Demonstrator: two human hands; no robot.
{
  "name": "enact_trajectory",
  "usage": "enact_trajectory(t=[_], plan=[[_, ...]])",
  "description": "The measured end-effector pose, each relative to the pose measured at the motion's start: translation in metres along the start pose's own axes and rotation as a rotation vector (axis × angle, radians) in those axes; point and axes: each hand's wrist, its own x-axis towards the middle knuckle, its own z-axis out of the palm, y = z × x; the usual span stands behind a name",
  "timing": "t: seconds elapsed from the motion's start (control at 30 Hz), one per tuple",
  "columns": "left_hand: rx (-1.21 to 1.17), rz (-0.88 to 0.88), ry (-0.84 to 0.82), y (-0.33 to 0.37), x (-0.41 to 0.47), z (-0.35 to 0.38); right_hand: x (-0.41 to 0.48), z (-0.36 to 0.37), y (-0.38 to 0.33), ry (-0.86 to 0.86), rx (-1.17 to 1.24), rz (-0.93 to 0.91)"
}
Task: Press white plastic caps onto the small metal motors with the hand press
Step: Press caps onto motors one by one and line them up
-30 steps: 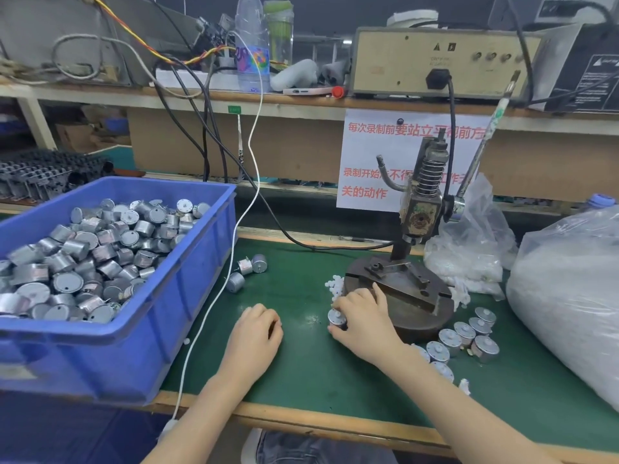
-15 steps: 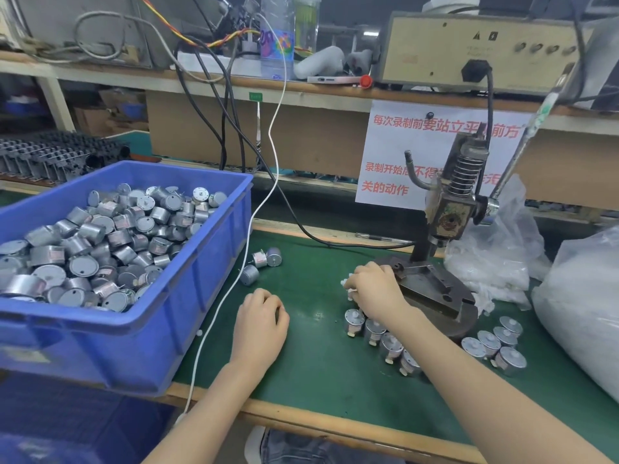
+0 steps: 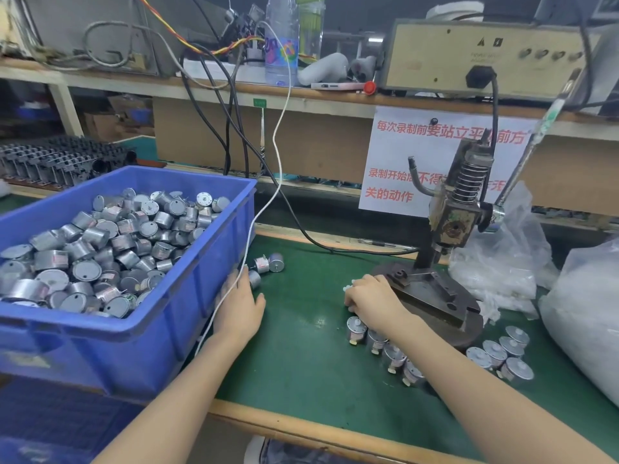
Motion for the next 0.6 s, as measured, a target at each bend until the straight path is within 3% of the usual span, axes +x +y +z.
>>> enact_trajectory(t=[0.17,0.23,0.43,0.6], plan=[[0.021,-0.02,-0.011,0.003,0.008,0.001,-0.008,-0.01,-0.011,0.099,0.391,0.08],[0.017,-0.052,0.014,0.004,0.01,0.001,-0.012,-0.012,-0.027,0.107,0.493,0.032],[0.038,-0.078,0.123,0.008,0.009,0.005,-0.024,0.012,-0.075,0.055,0.58,-0.07],[-0.188,-0.01,0.135,-0.001,0.003,0.004,-0.032,0.027,-0.087,0.215,0.687,0.047]])
